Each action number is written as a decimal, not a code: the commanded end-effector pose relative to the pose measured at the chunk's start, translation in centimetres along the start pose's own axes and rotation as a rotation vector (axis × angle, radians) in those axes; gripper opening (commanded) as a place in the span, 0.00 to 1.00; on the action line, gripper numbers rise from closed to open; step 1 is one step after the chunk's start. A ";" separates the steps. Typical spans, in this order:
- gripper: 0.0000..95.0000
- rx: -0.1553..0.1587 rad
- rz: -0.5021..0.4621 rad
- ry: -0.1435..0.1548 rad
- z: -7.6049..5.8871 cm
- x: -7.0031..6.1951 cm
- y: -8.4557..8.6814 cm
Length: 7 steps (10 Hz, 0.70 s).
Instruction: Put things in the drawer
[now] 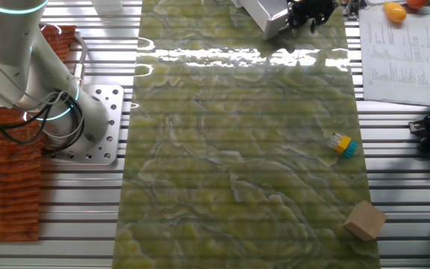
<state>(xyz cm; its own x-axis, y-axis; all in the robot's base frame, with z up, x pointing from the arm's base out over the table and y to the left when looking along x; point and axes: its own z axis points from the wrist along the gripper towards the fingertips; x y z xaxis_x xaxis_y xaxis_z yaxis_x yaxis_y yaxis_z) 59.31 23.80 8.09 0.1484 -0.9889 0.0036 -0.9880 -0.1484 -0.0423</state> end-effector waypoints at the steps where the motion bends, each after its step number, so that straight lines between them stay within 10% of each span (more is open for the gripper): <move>1: 0.40 0.000 -0.036 -0.012 0.1 -0.9 -0.4; 7: 0.40 0.019 -0.115 -0.004 0.8 -2.3 -0.9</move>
<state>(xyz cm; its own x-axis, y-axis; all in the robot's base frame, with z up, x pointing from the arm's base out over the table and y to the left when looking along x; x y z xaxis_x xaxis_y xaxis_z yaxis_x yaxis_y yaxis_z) 59.83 26.25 7.24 0.2640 -0.9645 0.0059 -0.9626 -0.2638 -0.0617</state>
